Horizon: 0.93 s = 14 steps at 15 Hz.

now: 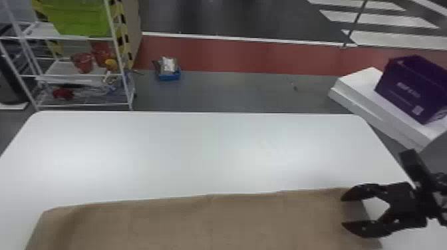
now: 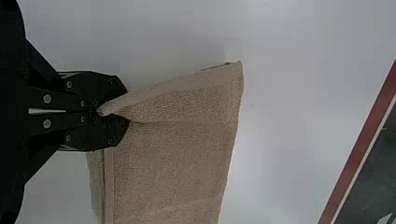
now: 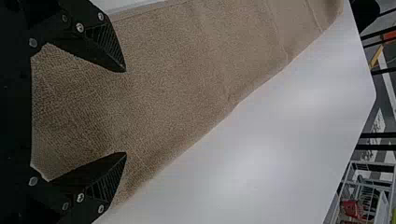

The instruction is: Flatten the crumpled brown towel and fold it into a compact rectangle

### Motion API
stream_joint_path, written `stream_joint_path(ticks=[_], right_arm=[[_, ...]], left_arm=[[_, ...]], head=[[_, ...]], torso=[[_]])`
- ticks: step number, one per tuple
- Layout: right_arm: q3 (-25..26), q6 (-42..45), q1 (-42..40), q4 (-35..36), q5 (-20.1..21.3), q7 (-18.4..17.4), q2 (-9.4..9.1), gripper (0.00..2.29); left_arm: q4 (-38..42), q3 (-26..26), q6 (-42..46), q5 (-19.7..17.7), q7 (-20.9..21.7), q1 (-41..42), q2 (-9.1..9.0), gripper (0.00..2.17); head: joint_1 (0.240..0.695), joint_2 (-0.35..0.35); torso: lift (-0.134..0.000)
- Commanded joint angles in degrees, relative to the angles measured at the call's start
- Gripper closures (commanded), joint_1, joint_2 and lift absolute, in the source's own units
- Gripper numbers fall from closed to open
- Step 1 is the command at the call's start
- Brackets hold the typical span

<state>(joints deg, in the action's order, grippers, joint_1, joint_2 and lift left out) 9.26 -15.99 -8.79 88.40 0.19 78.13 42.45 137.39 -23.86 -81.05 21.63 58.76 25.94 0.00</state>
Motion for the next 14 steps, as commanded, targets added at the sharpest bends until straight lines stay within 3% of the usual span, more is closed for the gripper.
stream_joint_path(ticks=[1, 3, 5, 9, 14], right_arm=[[0.8, 0.0, -0.4, 0.1, -0.5, 0.1, 0.0, 0.27], [1.2, 0.0, -0.6, 0.0, -0.5, 0.0, -0.09, 0.27], [1.6, 0.0, -1.1, 0.0, -0.5, -0.4, -0.26, 0.27], [2.2, 0.9, -1.5, 0.0, -0.5, -0.6, -0.35, 0.27], [2.6, 2.5, -1.3, -0.2, -0.4, -2.3, -0.61, 0.27]], left_arm=[[-0.5, -0.1, 2.2, -0.2, -0.4, 0.1, -0.15, 1.77], [0.2, -0.4, 6.0, -1.1, -0.6, 1.0, -0.15, 1.77], [2.9, -0.3, 11.0, -4.8, -1.6, 3.1, -0.15, 1.77], [11.8, 2.6, 9.9, -6.0, -2.4, 6.8, -0.15, 1.77], [17.9, 16.5, 5.7, -4.8, -8.5, 8.7, -0.15, 1.76]], head=[[0.695, -0.12], [0.695, -0.118], [0.695, -0.119], [0.695, -0.149], [0.695, -0.248]], torso=[[-0.124], [-0.124], [-0.124], [-0.124], [-0.124]])
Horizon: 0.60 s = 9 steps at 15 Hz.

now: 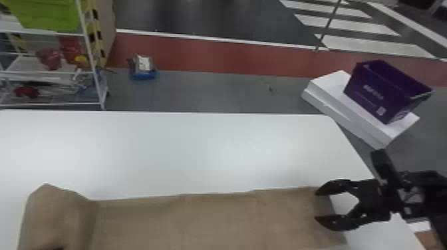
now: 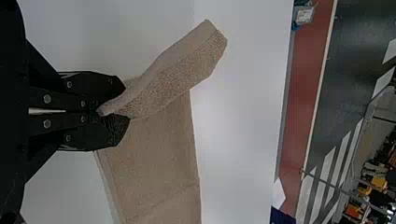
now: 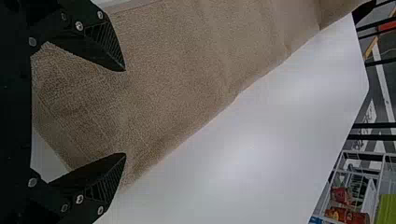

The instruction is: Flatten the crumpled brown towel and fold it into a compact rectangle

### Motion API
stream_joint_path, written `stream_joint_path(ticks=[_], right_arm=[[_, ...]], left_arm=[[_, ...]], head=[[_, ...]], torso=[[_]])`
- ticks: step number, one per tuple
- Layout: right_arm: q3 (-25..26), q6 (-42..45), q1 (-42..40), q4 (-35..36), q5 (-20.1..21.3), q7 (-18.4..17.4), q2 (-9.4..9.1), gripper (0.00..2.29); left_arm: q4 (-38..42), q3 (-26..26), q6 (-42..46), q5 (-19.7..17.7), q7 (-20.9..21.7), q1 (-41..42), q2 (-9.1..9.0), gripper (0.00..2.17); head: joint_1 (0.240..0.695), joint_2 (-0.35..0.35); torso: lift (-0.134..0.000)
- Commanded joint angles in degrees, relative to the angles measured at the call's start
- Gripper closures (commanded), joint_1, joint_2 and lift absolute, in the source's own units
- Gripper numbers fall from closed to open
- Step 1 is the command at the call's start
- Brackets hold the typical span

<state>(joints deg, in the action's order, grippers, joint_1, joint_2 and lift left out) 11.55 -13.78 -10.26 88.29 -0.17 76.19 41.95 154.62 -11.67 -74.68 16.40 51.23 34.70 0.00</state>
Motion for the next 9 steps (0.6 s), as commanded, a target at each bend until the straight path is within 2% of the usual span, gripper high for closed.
stream_joint_path(ticks=[1, 4, 6, 9], right_arm=[[1.4, 0.6, 0.2, -0.2, -0.1, -1.0, -0.38, 0.27], [5.8, 0.5, 0.1, -1.1, -0.8, -5.2, -0.82, 0.27], [8.1, 0.1, 0.2, -1.8, -1.8, -7.7, -0.82, 0.27], [10.2, -0.1, -0.3, -1.8, -2.1, -8.0, -0.91, 0.27]], left_arm=[[0.6, 8.0, -0.9, 1.4, -2.5, -0.8, -0.15, 1.76], [-1.0, 20.5, -2.3, 9.4, -6.3, -4.4, -0.15, 1.76], [-2.2, 25.9, -7.0, 10.2, -8.6, -7.6, -0.15, 1.76], [-2.5, 34.3, -7.4, 12.3, -11.5, -8.5, -0.15, 1.76]], head=[[0.695, -0.289], [0.695, -0.35], [0.695, -0.35], [0.695, -0.35]], torso=[[-0.124], [-0.124], [-0.124], [-0.124]])
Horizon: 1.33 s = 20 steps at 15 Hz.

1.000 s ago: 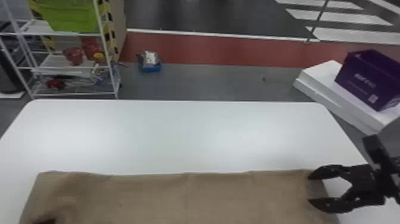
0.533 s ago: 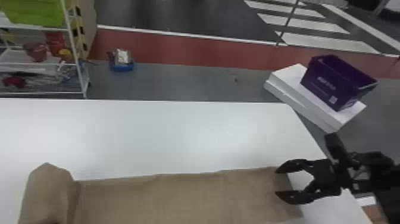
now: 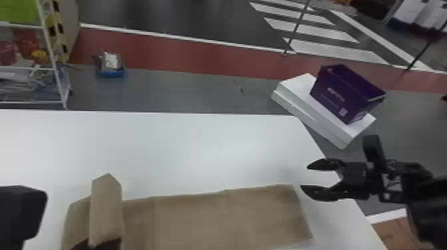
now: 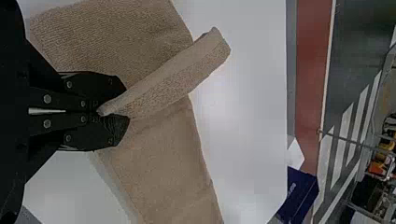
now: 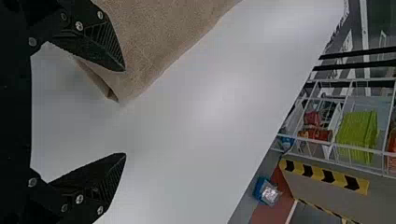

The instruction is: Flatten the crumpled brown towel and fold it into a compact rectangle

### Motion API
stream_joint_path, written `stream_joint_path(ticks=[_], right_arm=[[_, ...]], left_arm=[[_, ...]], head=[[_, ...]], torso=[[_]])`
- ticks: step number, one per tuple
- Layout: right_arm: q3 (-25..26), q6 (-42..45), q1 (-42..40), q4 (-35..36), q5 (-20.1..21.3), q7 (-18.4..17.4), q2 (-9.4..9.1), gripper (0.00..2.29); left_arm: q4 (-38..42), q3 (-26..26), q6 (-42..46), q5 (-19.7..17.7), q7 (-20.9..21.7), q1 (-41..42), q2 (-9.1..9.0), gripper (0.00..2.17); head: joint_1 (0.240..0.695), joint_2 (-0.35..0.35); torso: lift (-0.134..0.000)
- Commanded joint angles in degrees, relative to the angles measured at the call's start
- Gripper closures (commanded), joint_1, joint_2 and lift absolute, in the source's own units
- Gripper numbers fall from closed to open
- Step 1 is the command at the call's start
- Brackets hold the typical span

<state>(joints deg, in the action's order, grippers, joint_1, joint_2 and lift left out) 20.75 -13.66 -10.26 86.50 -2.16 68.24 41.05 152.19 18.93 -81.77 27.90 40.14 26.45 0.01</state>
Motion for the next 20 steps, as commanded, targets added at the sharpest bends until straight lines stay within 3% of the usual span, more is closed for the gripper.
stream_joint_path(ticks=[1, 5, 9, 14, 15, 16, 17, 20], right_arm=[[1.4, -0.2, -0.4, -0.1, -0.1, -0.1, -0.01, 0.27], [1.8, -0.7, -0.4, -0.4, 0.0, -0.9, -0.18, 0.27], [2.3, -0.9, -0.8, -0.4, 0.0, -0.8, -0.27, 0.27], [3.2, -0.2, -1.7, -0.4, -0.1, -0.8, -0.27, 0.27], [3.2, -0.2, -1.7, -0.4, -0.1, -0.8, -0.36, 0.27], [3.1, 0.0, -1.7, -0.4, -0.1, -0.8, -0.36, 0.27], [2.9, 0.2, -1.7, -0.4, -0.1, -0.8, -0.36, 0.27], [2.8, 0.3, -1.7, -0.3, -0.2, -0.8, -0.62, 0.26]], left_arm=[[-0.2, 6.6, -0.3, 1.1, -1.7, -0.3, -0.16, 1.76], [-6.4, 17.2, -0.3, 1.5, -10.3, -4.8, -0.16, 1.76], [-16.8, 24.0, 1.8, -1.2, -22.3, -13.6, -0.16, 1.76], [-19.0, 29.5, 1.7, -2.0, -24.1, -15.6, -0.16, 1.73], [-19.7, 29.7, 1.8, -2.3, -23.7, -15.6, -0.16, 1.22], [-20.6, 30.3, 2.4, -2.7, -23.7, -15.8, -0.16, 0.3], [-21.7, 31.0, 4.3, -2.8, -23.8, -16.2, -0.16, 0.0], [-23.8, 32.8, 6.2, -2.9, -24.1, -17.5, -0.16, 0.03]], head=[[0.695, -0.35], [0.695, -0.35], [0.695, -0.35], [0.695, -0.35], [0.695, -0.35], [0.695, -0.35], [0.695, -0.35], [0.695, -0.35]], torso=[[-0.124], [-0.124], [-0.124], [-0.124], [-0.124], [-0.124], [-0.124], [-0.124]])
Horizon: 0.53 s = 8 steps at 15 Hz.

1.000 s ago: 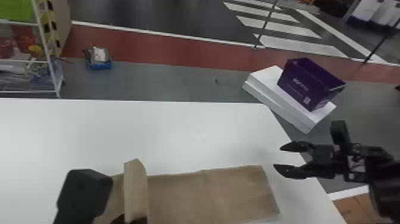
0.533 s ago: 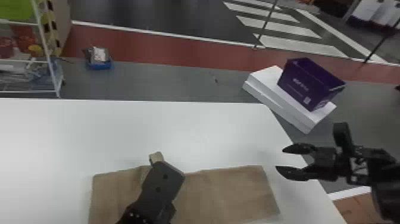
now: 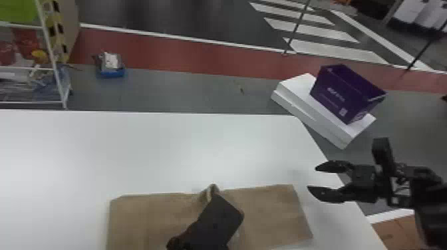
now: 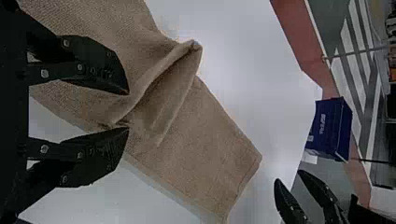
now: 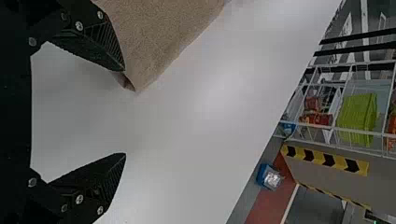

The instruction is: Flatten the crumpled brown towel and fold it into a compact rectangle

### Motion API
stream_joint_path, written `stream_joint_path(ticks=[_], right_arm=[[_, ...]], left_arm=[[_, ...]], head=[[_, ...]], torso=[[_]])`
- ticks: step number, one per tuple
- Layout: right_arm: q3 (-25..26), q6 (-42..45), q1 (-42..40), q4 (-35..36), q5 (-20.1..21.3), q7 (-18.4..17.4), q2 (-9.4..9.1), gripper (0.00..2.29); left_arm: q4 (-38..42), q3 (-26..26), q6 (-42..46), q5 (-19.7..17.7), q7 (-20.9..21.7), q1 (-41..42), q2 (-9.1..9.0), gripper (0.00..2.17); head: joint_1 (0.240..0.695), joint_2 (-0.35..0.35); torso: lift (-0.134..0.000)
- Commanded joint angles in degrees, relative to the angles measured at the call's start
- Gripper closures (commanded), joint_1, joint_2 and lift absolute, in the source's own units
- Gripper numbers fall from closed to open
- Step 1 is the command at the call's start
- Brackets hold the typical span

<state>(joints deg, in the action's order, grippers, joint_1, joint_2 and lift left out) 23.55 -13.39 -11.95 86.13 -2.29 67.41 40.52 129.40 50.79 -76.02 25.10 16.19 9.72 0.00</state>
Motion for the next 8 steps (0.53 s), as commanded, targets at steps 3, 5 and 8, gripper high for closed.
stream_joint_path(ticks=[3, 5, 8], right_arm=[[0.3, 0.1, -0.3, 0.2, -2.1, 0.0, -0.18, 0.25], [1.2, -3.4, -1.3, 1.8, -7.2, 0.2, -0.18, 0.25], [2.9, -20.0, -4.4, 10.5, -16.3, 0.3, -1.68, 0.25]], left_arm=[[-0.6, 1.6, 0.5, 0.8, -0.1, -1.3, -0.15, 0.03], [1.1, 0.1, 0.5, 1.5, 0.1, 0.1, -0.15, 0.03], [6.0, -4.6, 3.1, 0.5, -0.4, 3.9, -0.15, 0.03]], head=[[0.695, -0.35], [0.695, -0.35], [0.695, -0.35]], torso=[[-0.124], [-0.124], [-0.124]])
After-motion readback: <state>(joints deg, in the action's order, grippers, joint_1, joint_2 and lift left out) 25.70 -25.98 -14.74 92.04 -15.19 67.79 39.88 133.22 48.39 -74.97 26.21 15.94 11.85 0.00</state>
